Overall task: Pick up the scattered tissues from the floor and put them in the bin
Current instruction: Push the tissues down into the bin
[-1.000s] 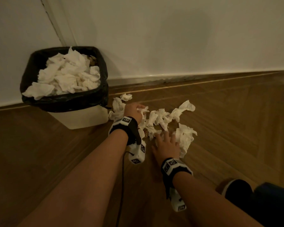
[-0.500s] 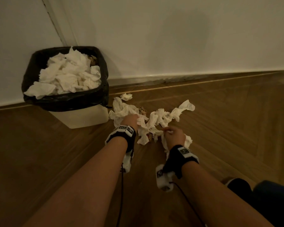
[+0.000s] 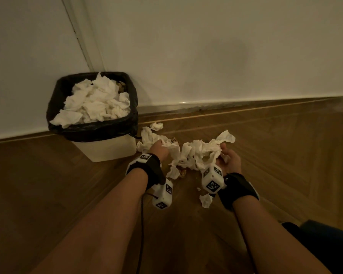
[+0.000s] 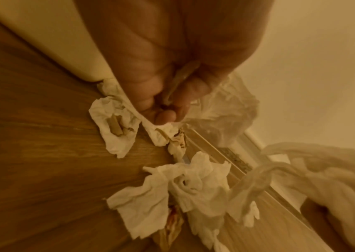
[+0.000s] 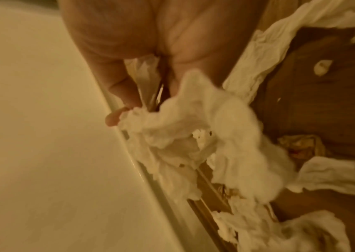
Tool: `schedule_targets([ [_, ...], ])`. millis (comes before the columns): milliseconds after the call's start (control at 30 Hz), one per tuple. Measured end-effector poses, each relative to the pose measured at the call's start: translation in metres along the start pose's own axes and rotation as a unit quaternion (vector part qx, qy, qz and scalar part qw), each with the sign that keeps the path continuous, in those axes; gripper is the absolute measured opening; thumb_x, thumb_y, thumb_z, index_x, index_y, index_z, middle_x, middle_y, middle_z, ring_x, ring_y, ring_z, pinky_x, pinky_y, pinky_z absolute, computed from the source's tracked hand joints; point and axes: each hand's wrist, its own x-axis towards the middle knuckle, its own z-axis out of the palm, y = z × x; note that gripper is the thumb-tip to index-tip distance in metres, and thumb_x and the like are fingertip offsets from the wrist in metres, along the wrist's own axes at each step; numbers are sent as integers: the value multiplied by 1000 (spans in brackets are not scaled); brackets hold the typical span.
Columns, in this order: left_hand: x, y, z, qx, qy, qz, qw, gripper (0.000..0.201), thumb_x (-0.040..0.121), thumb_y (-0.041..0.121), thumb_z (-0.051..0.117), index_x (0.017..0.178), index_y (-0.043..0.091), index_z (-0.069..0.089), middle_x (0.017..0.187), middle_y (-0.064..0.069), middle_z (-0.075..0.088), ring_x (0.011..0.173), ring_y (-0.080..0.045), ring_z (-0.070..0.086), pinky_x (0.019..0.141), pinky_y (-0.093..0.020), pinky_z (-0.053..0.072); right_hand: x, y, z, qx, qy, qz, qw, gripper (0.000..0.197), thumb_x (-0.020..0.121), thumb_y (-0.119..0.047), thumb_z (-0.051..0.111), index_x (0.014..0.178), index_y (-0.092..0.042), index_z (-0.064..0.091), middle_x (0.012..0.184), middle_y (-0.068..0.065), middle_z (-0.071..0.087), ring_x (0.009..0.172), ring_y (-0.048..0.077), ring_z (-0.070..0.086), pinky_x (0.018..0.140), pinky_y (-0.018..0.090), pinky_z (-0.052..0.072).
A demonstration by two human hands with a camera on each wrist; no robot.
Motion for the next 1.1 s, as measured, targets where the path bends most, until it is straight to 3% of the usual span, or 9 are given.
schedule_targets([
  [67,-7,6,-3,-87,-22,0,996,43,91,10,50,129,-8,40,133,-34,43,121,-46,45,89,-47,44,-7,-1,8,39,-17,-3,999,30,90,-5,32,77,-10,58,77,13,62,65,26,62,54,26,53],
  [200,-16,19,-11,-153,-23,19,988,70,90,55,43,138,3,38,140,-29,37,125,-45,41,103,-49,37,-19,-6,29,87,-46,-9,995,25,89,-2,27,74,-11,46,52,9,59,39,21,59,40,24,49],
  [333,-20,33,-23,-116,25,95,988,47,101,37,26,129,3,43,129,-28,49,117,-41,49,100,-46,41,-25,-9,54,113,-83,-31,990,15,70,1,34,67,-11,43,53,7,55,41,21,59,45,24,52],
  [433,-28,48,-31,-163,59,154,973,30,101,24,33,126,9,39,108,-16,53,88,-26,59,78,-34,52,-30,-13,76,123,-117,-49,984,11,62,-1,35,65,-12,39,56,6,54,46,21,59,51,22,52],
  [533,-41,67,-46,-203,89,197,955,30,100,21,38,128,15,43,89,-3,53,71,-15,54,62,-28,49,-37,-16,101,133,-133,-60,980,12,58,-3,35,66,-11,39,50,6,54,42,19,56,53,19,50],
  [633,-55,86,-74,-213,124,255,935,24,100,22,36,106,17,58,77,-1,53,58,-11,48,50,-22,43,-49,-16,128,153,-170,-57,972,11,59,-3,35,66,-11,39,47,6,52,38,19,54,53,19,50],
  [800,-76,99,-138,-211,242,318,892,27,100,21,35,96,19,62,88,-6,61,70,-15,51,65,-25,44,-69,-5,174,163,-226,-49,959,11,60,-2,35,65,-11,39,48,8,54,42,21,58,53,22,54],
  [1000,-95,79,-203,-188,334,300,874,27,101,20,33,98,19,60,106,-12,63,101,-32,58,89,-43,47,-77,31,212,157,-260,-15,952,11,59,-1,33,62,-10,39,52,10,55,43,23,58,50,22,54],
  [1100,-99,59,-220,-176,350,294,872,29,101,19,32,104,12,60,110,-9,62,104,-27,57,90,-31,44,-75,57,223,140,-266,9,954,11,59,-2,33,63,-11,37,54,10,56,54,24,56,55,24,53],
])
